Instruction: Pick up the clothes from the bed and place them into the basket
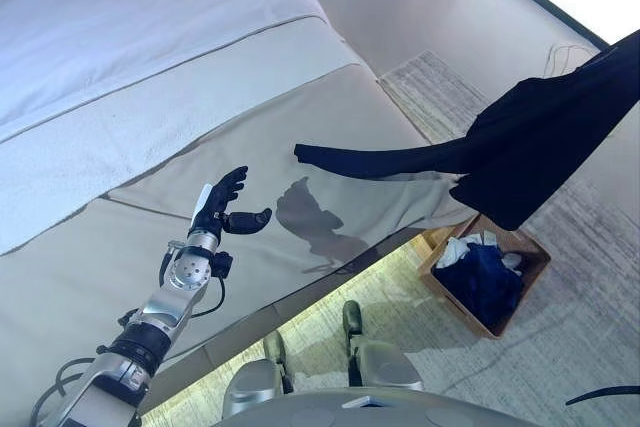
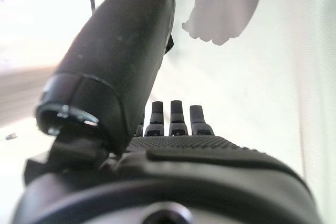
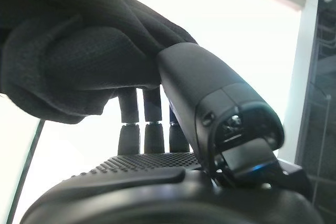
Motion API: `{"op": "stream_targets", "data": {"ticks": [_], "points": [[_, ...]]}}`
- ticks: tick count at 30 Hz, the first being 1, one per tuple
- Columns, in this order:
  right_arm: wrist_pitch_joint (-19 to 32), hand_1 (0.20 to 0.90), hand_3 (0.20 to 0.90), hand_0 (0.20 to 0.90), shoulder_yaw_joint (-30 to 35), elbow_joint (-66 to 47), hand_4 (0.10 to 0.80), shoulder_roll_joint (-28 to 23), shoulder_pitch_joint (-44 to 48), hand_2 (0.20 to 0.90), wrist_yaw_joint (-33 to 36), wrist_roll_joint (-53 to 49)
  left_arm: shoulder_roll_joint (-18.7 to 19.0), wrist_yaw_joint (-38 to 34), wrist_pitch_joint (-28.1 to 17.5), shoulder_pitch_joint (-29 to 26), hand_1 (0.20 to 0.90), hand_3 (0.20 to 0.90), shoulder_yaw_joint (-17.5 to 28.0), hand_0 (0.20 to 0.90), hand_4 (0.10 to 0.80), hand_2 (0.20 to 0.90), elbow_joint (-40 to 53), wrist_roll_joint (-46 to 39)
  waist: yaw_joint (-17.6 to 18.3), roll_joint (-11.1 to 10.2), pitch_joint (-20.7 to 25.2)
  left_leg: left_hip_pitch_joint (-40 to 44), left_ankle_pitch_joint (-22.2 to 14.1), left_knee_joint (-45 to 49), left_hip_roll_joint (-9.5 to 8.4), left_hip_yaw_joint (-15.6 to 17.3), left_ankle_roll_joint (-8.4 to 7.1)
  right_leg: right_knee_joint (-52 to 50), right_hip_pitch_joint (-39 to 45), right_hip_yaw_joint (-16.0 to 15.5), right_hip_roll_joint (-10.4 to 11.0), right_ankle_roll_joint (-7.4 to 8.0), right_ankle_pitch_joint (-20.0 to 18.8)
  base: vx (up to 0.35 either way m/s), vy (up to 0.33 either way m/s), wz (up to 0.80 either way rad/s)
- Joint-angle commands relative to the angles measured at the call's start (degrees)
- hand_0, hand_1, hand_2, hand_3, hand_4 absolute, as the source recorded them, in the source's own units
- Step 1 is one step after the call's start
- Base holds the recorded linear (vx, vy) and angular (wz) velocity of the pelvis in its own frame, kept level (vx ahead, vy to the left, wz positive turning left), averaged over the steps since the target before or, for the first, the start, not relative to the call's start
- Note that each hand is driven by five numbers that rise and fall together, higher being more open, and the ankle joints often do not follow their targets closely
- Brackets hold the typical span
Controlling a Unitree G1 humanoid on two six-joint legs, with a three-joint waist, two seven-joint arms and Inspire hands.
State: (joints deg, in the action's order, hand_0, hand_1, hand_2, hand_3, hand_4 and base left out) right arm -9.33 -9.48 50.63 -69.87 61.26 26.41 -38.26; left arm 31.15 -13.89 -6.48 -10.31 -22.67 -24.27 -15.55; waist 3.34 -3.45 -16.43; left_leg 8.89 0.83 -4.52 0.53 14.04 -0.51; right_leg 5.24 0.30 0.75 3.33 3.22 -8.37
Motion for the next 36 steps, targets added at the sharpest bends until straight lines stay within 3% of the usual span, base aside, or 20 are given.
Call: {"op": "stream_targets", "data": {"ticks": [1,20,26,36], "points": [[4.2,0.300,0.200,0.300,-5.7,-2.9,0.100,-9.1,7.0,0.300,3.2,2.0,1.7,0.4,-6.0,1.2,0.900,0.900,-1.6,0.900,0.800,0.900,0.3,3.1,0.9,-0.9,11.8,-1.3,-3.0,1.2,1.26,-5.9,-1.62,-1.9,2.6,-0.7,-1.1,1.39,4.6,-0.023,-0.025,-0.13],[4.6,0.300,0.200,0.300,3.2,-4.2,0.100,-10.7,-3.0,0.300,0.1,1.1,1.1,3.0,-5.8,-1.4,0.900,0.900,-3.8,0.900,0.800,0.900,-0.8,4.1,5.8,1.5,11.8,-0.4,-3.0,-0.2,2.37,-2.7,-2.47,-1.6,1.3,1.5,-1.7,1.88,4.2,-0.016,-0.023,-0.09],[4.9,0.300,0.200,0.300,7.5,-8.3,0.100,-6.2,-10.4,0.300,-6.2,3.0,0.5,4.1,-5.3,-2.1,0.900,0.900,-3.6,0.900,0.800,0.900,-0.9,4.3,6.4,2.1,11.4,0.4,-3.9,0.0,2.35,-2.4,-2.22,-1.3,1.6,2.1,-1.7,2.03,4.4,0.024,0.001,-0.03],[4.7,0.300,0.200,0.300,10.3,-11.5,0.100,3.0,-17.0,0.300,-5.7,6.9,-0.5,3.6,-5.3,-2.8,0.900,0.900,-3.5,0.900,0.800,0.900,-1.0,4.3,6.4,3.7,10.2,0.3,-4.4,0.6,2.43,-1.8,-2.07,-1.3,1.2,2.4,-1.6,1.87,4.4,-0.003,-0.003,-0.02]]}}
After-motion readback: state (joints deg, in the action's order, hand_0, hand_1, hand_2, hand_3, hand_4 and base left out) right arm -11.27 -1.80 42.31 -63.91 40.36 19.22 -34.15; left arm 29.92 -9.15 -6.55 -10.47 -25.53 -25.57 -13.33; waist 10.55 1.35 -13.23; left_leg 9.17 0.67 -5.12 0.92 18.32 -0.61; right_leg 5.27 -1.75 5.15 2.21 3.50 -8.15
